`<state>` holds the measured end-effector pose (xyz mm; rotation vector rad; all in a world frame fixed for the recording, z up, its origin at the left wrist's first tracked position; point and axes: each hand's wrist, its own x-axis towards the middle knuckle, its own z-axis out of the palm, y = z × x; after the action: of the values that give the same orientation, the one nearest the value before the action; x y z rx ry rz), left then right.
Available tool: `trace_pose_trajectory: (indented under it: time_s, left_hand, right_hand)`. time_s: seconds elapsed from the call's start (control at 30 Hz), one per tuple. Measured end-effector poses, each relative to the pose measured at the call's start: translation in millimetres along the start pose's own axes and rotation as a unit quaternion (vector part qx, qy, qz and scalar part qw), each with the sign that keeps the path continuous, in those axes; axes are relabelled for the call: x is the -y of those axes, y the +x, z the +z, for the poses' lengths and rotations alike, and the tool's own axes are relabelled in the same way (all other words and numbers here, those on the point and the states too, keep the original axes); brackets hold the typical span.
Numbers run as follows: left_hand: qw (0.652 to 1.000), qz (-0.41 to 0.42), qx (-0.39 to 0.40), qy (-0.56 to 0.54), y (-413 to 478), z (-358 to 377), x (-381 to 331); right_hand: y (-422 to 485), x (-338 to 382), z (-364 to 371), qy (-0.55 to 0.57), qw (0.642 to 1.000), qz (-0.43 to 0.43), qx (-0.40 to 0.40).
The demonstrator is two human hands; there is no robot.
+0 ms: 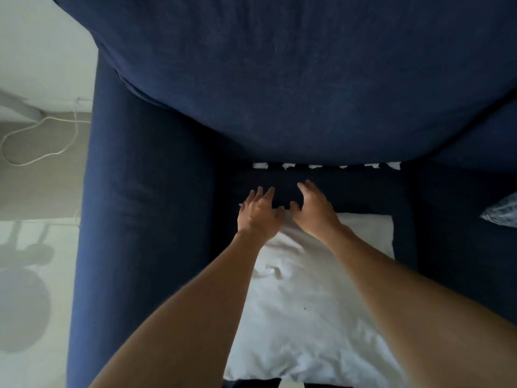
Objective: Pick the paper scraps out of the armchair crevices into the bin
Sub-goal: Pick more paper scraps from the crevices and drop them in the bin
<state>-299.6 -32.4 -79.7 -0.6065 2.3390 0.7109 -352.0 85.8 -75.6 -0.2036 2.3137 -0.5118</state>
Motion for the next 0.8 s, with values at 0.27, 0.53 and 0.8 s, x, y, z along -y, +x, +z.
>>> trace_pose_trajectory:
  time_s: [0.27, 0.53, 0.8]
  left_hand:
    - [1.0, 0.006, 0.008, 0.014, 70, -4, 24]
    - [0.997, 0.029, 0.042, 0.059, 123, -1, 32]
    - [0.994, 0.027, 0.039, 0.093, 142, 3, 31]
  right_hand:
    - [69, 10, 27, -0.004, 1.0, -0.002, 0.01]
    - [112, 12, 40, 0.014, 0.998, 0.047, 0.041]
    - [125, 13, 41, -0.019, 0.995, 0.084, 0.048]
